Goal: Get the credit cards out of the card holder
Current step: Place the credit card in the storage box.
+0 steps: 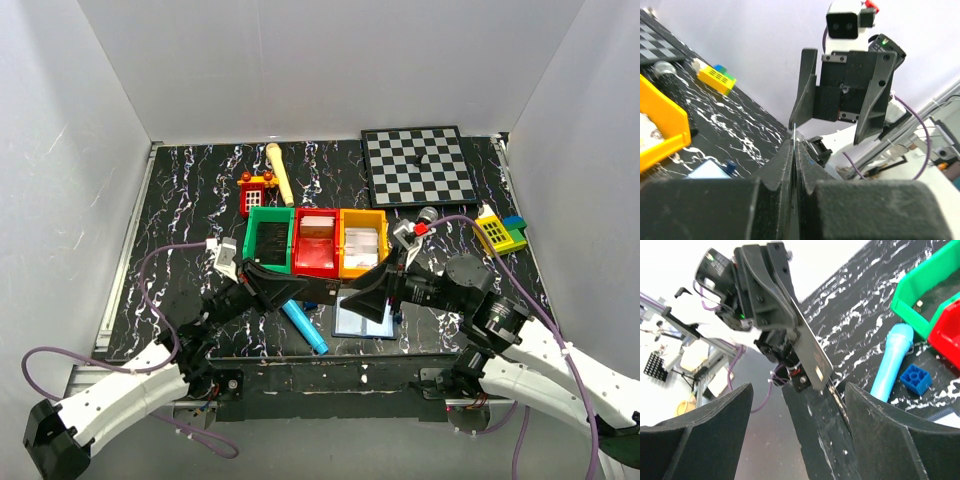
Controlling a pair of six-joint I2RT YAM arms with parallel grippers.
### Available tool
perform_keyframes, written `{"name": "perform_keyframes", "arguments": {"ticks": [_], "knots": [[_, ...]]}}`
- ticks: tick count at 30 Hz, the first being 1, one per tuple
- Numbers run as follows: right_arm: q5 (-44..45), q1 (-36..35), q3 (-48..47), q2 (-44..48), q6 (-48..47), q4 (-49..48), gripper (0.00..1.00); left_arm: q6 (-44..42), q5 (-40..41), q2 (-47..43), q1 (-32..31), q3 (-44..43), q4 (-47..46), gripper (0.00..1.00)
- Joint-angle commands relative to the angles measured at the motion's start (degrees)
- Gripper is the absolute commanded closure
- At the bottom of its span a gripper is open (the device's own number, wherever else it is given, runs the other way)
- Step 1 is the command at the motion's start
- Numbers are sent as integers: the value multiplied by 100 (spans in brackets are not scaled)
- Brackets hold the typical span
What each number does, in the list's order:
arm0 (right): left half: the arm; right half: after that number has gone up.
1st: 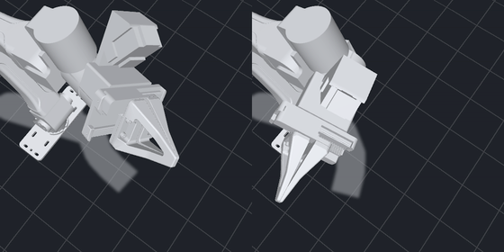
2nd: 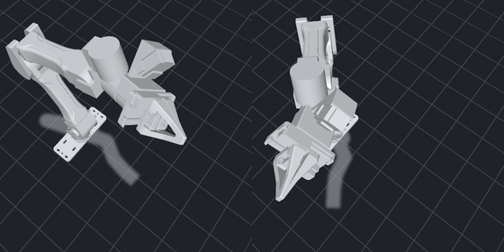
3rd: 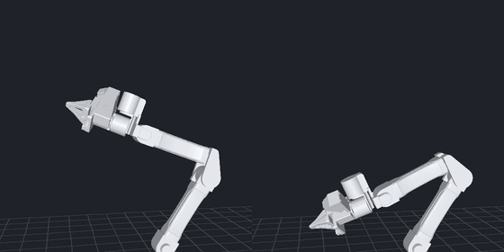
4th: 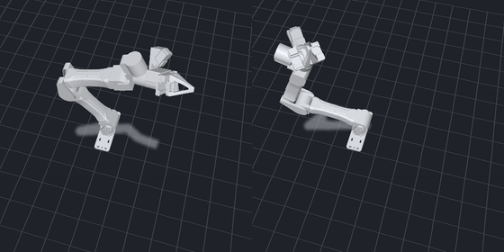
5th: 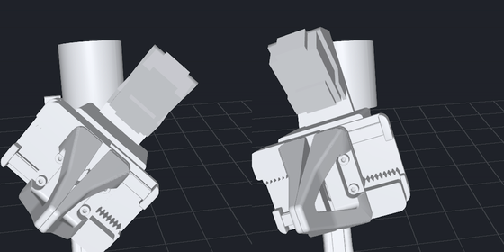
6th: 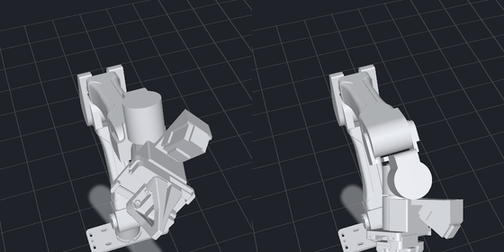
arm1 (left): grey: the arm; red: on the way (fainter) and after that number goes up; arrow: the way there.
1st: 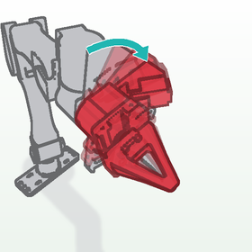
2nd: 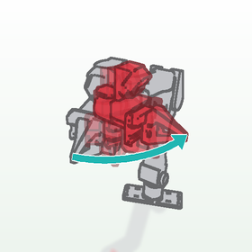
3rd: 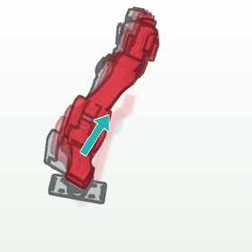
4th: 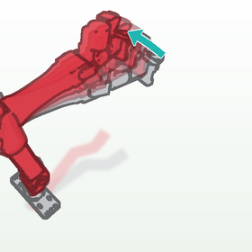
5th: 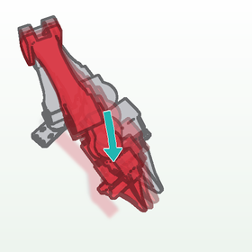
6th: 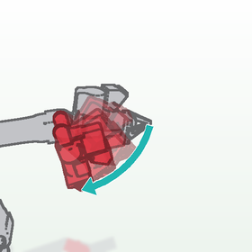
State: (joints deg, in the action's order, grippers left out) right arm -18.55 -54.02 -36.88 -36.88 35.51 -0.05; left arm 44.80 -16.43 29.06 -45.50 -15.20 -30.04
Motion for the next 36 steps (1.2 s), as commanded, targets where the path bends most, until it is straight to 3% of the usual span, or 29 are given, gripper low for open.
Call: {"name": "perform_keyframes", "arguments": {"ticks": [1,12,24,26,28,29,30,31,33,36], "knots": [[246,14,-99,-55,299,-892,21,837,-440,302,50,140,-1231,100],[44,23,59,-460,563,-1304,33,838,-414,197,58,88,-1197,100],[-641,23,-3,-873,817,-1858,67,820,-256,346,50,9,-1346,100],[-650,14,41,-856,852,-1919,77,794,-273,381,50,-27,-1329,100],[-668,23,50,-821,853,-1937,93,776,-308,408,50,-53,-1285,100],[-668,23,50,-803,844,-1928,99,750,-335,425,50,-79,-1241,97],[-659,23,41,-785,826,-1867,99,672,-378,408,50,-114,-1171,82],[-650,23,32,-750,774,-1797,99,540,-405,373,50,-193,-970,61],[-659,23,-38,-689,599,-1473,99,155,-449,145,67,-456,-296,32],[-746,32,-310,-653,116,-543,99,-645,-501,-93,137,-1053,961,23]]}}
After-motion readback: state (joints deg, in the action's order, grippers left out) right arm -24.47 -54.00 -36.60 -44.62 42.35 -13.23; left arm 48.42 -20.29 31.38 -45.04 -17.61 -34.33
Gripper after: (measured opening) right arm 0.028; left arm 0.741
